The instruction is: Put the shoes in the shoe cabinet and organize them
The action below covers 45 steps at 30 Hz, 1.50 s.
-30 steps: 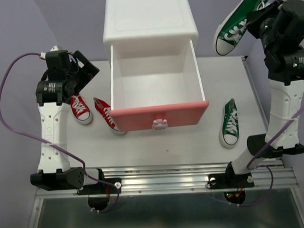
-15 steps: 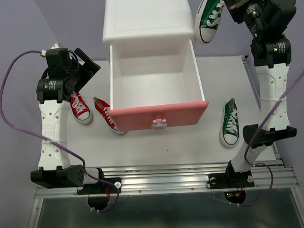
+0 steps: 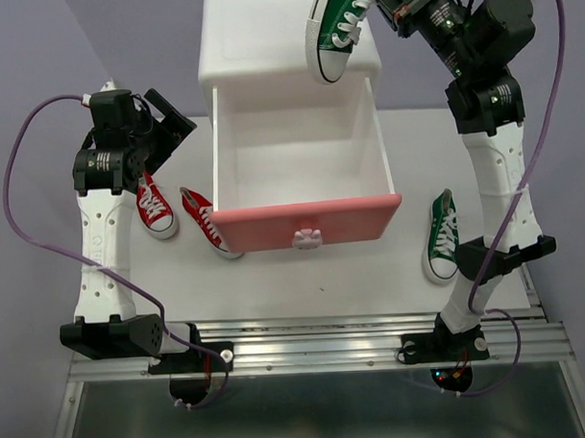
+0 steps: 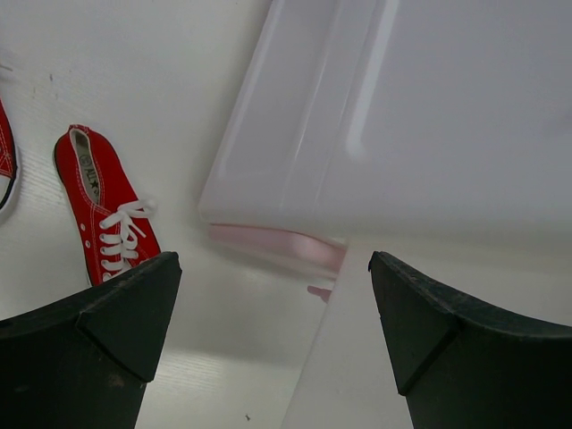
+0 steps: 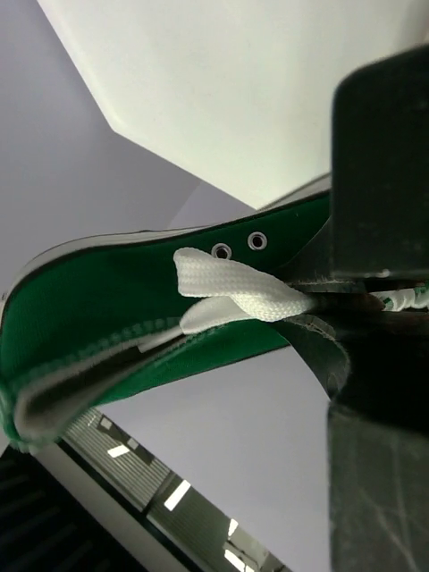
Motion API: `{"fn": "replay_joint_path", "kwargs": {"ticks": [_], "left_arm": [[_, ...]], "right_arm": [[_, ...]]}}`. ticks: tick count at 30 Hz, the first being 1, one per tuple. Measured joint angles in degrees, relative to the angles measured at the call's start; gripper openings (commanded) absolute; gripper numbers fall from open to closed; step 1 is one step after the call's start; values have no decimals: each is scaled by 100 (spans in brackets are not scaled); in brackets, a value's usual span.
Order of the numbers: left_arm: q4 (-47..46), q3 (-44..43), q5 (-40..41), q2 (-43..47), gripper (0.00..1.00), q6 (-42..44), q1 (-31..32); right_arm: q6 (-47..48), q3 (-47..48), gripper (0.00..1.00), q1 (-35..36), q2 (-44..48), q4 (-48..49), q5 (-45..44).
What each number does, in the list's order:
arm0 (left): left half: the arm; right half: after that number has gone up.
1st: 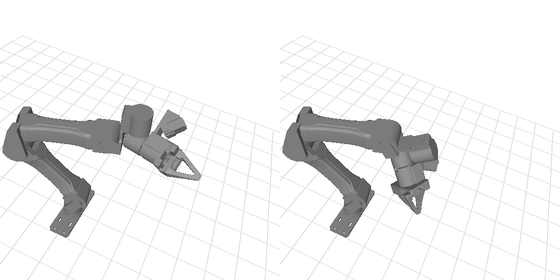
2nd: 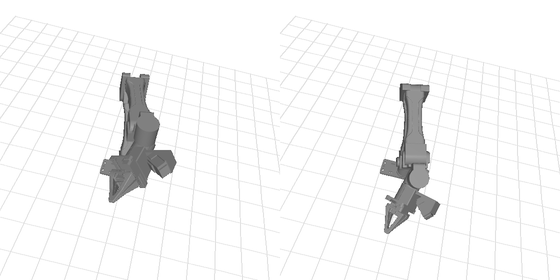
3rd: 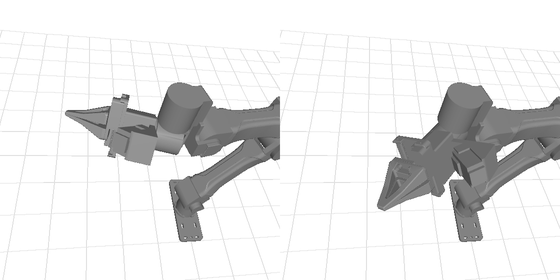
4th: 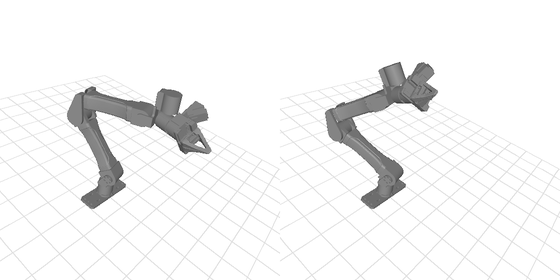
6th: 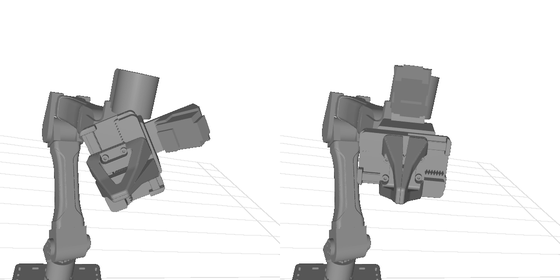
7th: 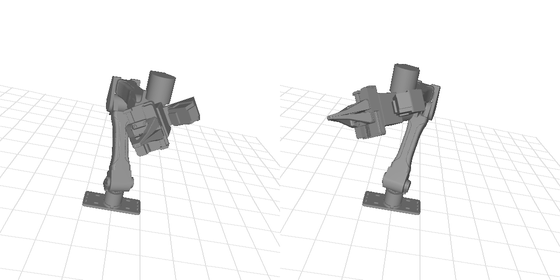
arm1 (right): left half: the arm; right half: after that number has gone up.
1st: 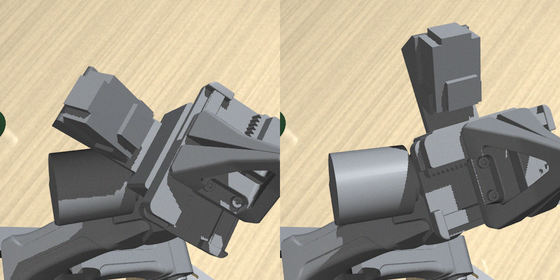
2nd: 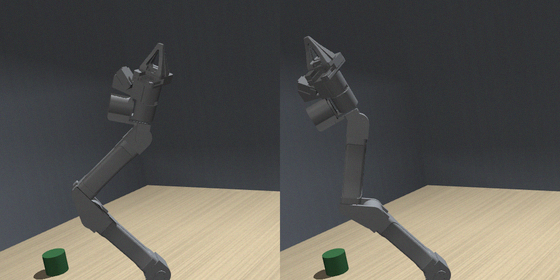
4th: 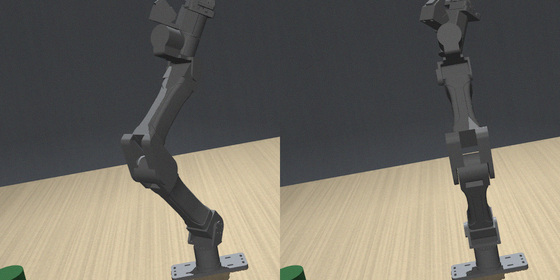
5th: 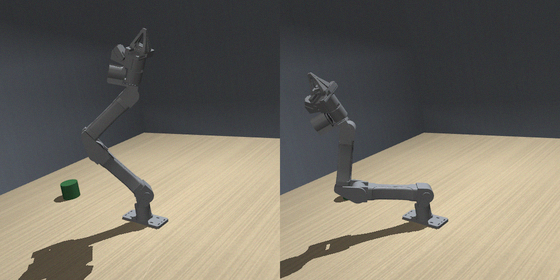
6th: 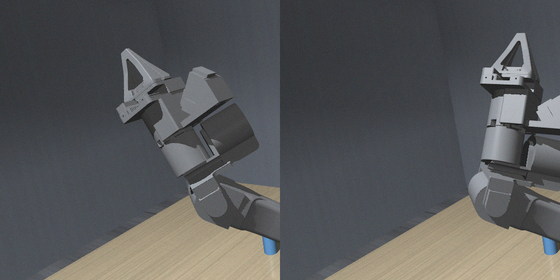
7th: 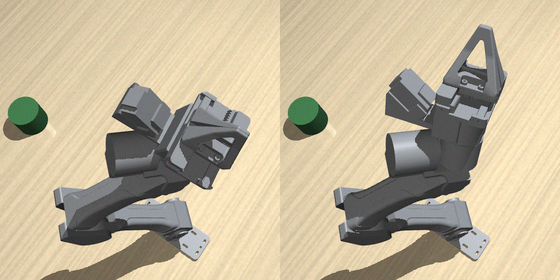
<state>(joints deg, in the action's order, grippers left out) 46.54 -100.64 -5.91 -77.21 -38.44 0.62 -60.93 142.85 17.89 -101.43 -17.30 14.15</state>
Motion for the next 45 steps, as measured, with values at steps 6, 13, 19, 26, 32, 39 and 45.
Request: {"fn": "replay_joint_path", "kwargs": {"ticks": [6, 13, 19, 26, 32, 39, 45], "left_arm": [[-68, 0, -52, -20, 99, -42, 0], [-90, 0, -79, -20, 99, -50, 0], [-94, 0, -79, -20, 99, -50, 0], [-133, 2, -76, -20, 99, -63, 0], [-138, 33, -74, -20, 99, -63, 0], [-175, 76, -70, -20, 99, -61, 0], [-175, 83, -4, -35, 99, -61, 0]], "right_arm": [[-68, 236, 1, 619, -219, 138, 26], [289, 111, 1, 1947, -240, -393, -166], [776, -251, 1, 2752, -155, -1108, -638], [1307, -319, 1, 3303, -155, -2074, -1392], [1698, -472, 0, 3401, -66, -2441, -1628], [1989, -1115, 1, 3401, 365, -2728, -1954], [2240, -1239, 1, 3397, 466, -2964, -1947]]}}
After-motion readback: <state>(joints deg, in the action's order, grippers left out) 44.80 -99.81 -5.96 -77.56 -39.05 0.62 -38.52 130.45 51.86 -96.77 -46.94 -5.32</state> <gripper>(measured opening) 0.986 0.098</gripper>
